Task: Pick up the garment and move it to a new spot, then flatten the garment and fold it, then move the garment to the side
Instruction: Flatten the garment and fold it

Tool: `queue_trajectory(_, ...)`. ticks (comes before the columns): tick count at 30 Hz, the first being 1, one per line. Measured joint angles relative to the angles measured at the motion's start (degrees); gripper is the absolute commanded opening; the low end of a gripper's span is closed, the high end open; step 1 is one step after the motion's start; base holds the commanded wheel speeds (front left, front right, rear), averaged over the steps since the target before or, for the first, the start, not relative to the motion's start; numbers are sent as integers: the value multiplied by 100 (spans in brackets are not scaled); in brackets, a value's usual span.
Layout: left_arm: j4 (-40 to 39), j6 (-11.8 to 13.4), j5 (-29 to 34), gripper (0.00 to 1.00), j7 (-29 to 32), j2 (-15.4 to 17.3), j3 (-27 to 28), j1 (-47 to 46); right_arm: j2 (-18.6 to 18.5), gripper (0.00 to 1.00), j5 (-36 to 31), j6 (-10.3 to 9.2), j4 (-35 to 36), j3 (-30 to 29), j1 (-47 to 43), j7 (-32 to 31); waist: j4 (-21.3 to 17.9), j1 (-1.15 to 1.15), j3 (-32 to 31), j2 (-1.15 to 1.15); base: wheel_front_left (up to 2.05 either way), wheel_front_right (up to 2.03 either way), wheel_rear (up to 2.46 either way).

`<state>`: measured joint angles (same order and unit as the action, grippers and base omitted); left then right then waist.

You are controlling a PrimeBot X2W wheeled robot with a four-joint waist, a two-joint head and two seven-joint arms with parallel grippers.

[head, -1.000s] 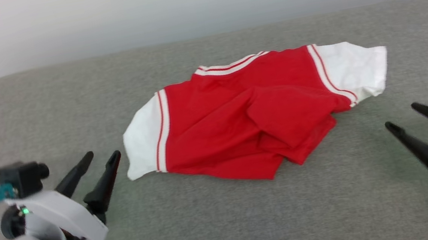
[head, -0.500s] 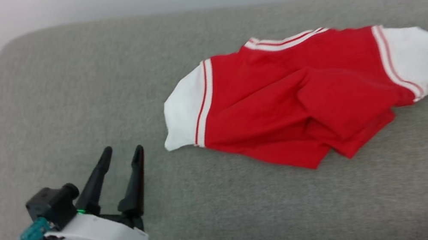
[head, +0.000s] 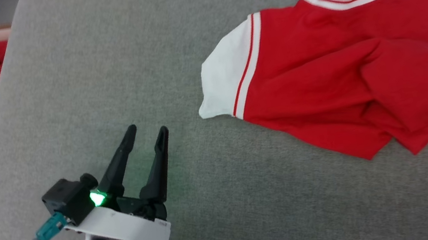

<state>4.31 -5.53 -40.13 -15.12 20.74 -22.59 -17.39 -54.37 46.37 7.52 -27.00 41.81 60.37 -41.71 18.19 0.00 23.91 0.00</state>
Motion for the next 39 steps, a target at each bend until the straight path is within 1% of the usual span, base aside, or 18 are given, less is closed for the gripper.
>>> queue_trajectory(5, 15, -104, 91, 100, 0, -174, 189, -20, -5, 100, 148, 0, -98, 523, 289, -261, 168, 0, 318, 0, 0, 0, 0)
queue_trajectory(11, -44, -160, 136, 100, 0, -192, 276, -130, -114, 100, 422, -1, -137, 884, 635, -464, 232, 0, 543, 0, 0, 0, 0)
queue_trajectory(12, -62, -160, 135, 100, 0, -183, 291, -149, -129, 85, 476, -2, -125, 933, 674, -470, 222, 0, 556, 0, 0, 0, 0)
queue_trajectory(14, -105, -181, 136, 100, 0, -123, 274, -201, -141, 12, 567, -5, -120, 1029, 739, -459, 193, 0, 571, 0, 0, 0, 0)
queue_trajectory(15, -119, -181, 140, 100, 0, -70, 255, -252, -142, 0, 611, -7, -121, 1071, 762, -439, 177, 0, 579, 0, 0, 0, 0)
queue_trajectory(18, -192, -185, 93, 100, 1, 153, 80, -506, -88, 0, 705, 1, -115, 1200, 843, -410, 130, 0, 605, 0, 0, 0, 0)
queue_trajectory(22, -276, -186, 86, 100, 248, 593, -166, -1128, -26, 0, 794, 2, -159, 1349, 979, -312, 57, 0, 648, 0, 0, 0, 0)
queue_trajectory(24, -308, -186, -91, 100, 508, 772, -360, -1585, -3, 0, 824, 3, -172, 1433, 1068, -293, 19, 0, 672, 0, 0, 0, 0)
queue_trajectory(26, -271, -191, -143, 100, 798, 995, -651, -2132, 24, 0, 868, 3, -188, 1491, 1135, -277, -16, 0, 697, 0, 0, 0, 0)
queue_trajectory(28, -143, -194, -467, 100, 1190, 1136, -979, -2741, 60, 0, 882, 3, -209, 1574, 1230, -270, -51, 0, 727, 0, 0, 0, 0)
queue_trajectory(30, 79, -200, -656, 100, 1547, 1247, -1360, -3349, 97, 0, 905, 3, -221, 1642, 1344, -268, -88, 0, 769, 0, 0, 0, 0)
queue_trajectory(33, 597, -199, -1112, 100, 2229, 1303, -1929, -4217, 133, 0, 923, 3, -230, 1746, 1514, -267, -138, 0, 852, 0, 0, 0, 0)
queue_trajectory(39, 1529, -199, -2232, 100, 3594, 1029, -3014, -5514, 159, 0, 1023, 10, -240, 1906, 1819, -291, -204, 0, 1022, 0, 0, 0, 0)
